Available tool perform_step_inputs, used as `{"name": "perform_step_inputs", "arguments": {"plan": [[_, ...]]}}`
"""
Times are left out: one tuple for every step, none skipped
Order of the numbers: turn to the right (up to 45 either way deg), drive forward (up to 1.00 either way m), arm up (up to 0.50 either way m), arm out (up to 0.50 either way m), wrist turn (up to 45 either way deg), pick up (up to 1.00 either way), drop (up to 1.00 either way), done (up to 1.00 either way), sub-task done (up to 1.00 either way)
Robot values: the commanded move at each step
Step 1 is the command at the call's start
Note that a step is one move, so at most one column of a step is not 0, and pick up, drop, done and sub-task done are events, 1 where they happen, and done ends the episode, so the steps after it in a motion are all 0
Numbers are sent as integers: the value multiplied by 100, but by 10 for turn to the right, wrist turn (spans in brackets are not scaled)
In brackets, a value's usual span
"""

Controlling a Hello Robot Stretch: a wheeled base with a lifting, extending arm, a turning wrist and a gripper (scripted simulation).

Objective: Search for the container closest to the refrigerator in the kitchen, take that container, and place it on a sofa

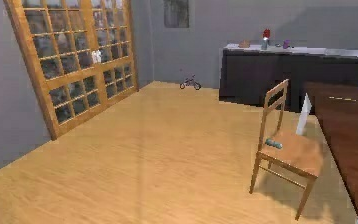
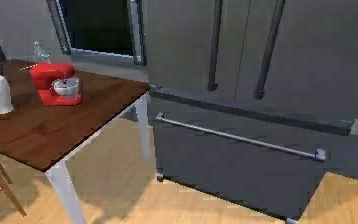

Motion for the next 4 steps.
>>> {"name": "perform_step_inputs", "arguments": {"plan": [[0, 100, 0, 0, 0, 0, 0, 0, 0], [-30, 0, 0, 0, 0, 0, 0, 0, 0], [0, 25, 0, 0, 0, 0, 0, 0, 0], [360, 0, 0, 0, 0, 0, 0, 0, 0]]}}
